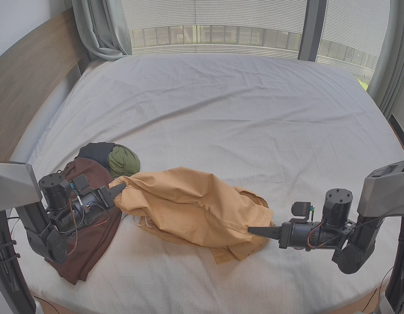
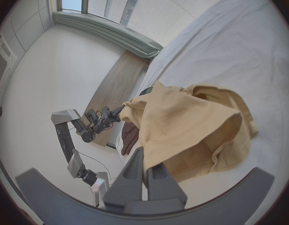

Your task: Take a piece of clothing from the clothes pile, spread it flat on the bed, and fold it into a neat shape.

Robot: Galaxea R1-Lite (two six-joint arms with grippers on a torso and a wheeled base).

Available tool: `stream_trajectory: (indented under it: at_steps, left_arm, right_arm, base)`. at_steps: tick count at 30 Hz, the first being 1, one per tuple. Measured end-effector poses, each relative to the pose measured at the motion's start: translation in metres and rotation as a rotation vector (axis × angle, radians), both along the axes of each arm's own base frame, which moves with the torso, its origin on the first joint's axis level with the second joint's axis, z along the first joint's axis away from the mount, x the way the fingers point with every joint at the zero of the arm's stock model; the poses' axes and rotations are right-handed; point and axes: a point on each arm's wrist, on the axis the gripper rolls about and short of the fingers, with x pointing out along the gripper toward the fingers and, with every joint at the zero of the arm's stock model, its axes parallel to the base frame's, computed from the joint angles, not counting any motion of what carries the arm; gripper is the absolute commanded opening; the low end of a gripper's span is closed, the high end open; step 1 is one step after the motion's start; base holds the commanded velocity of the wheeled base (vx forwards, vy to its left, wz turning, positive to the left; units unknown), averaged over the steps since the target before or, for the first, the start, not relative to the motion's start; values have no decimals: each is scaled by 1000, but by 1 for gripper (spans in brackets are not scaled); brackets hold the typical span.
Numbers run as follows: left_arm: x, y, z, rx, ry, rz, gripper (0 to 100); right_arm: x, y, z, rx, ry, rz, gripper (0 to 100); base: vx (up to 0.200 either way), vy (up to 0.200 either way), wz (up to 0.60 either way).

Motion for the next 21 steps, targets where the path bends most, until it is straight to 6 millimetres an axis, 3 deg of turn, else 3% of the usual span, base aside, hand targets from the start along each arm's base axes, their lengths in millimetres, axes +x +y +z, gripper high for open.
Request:
stream_trajectory:
  at_steps: [8,21]
  left_arm:
    - [-1,-3,8,-4,-27,-10,0]
    - [-6,-10,24,-9,-77,-35,0]
  right_arm:
    - [-12,-22,29,17,-74,-54,0]
    - [-15,-32,43,-48,-236,-113,0]
  base:
    - [0,0,0]
    - [0,0,0]
